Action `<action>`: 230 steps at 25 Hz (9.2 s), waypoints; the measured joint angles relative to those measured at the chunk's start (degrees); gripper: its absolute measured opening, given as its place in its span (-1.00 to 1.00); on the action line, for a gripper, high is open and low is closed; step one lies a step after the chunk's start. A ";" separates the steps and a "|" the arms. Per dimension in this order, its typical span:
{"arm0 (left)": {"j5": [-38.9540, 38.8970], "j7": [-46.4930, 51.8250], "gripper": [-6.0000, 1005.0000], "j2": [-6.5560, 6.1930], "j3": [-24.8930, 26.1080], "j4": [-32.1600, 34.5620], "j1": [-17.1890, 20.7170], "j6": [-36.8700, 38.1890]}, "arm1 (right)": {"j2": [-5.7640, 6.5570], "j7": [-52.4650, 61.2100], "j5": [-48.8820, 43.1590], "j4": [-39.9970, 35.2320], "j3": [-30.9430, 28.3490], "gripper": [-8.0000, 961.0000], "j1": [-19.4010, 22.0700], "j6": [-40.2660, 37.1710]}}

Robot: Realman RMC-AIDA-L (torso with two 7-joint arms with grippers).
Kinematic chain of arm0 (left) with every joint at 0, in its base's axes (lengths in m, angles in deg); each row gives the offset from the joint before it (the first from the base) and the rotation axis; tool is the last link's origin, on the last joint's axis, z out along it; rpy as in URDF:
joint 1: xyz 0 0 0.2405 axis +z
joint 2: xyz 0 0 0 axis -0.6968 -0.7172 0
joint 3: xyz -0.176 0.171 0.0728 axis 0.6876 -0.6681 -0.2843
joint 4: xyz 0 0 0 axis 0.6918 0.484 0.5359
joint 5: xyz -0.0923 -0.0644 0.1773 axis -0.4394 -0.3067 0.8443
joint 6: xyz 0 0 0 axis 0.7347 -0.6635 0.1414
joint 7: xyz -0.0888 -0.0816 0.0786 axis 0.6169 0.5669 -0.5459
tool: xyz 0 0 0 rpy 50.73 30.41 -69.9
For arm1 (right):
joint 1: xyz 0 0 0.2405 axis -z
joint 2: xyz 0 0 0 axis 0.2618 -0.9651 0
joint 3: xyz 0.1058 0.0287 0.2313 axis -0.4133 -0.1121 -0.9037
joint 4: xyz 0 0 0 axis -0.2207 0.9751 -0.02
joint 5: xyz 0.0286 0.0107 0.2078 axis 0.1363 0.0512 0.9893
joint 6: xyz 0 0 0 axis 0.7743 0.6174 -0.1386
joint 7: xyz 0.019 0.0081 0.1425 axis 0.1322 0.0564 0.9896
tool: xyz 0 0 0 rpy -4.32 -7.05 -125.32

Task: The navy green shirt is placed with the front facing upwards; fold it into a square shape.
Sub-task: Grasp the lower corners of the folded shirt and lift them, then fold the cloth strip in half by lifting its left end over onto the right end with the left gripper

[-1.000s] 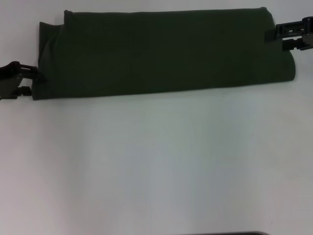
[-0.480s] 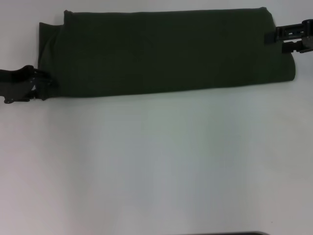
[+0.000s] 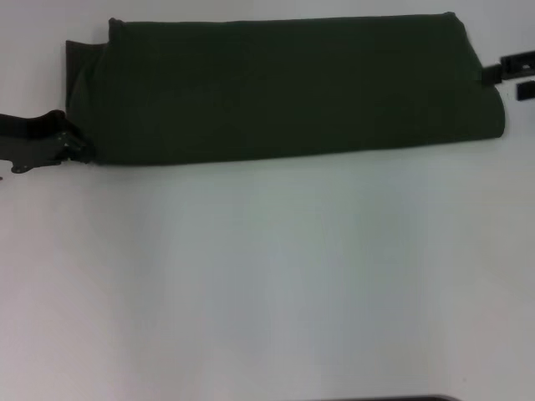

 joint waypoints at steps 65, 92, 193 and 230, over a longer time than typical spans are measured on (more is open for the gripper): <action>-0.01 -4.52 -0.89 -1.58 -0.18 -2.49 -1.43 11.90 | -3.53 -1.24 -17.23 7.64 -0.79 -0.79 -3.33 8.00; 6.00 -3.48 -0.89 3.08 -0.02 -17.69 10.08 32.51 | -7.43 -1.59 -22.41 -1.20 -1.35 -0.96 2.55 -11.83; -7.00 -16.34 0.73 0.31 14.95 -10.28 8.40 35.99 | -2.73 -15.08 -2.17 5.32 -11.87 0.84 0.02 -17.82; 2.78 -14.74 0.68 0.43 10.24 -7.11 9.16 24.71 | -3.04 -13.81 -2.09 5.33 -11.88 0.82 1.78 -17.78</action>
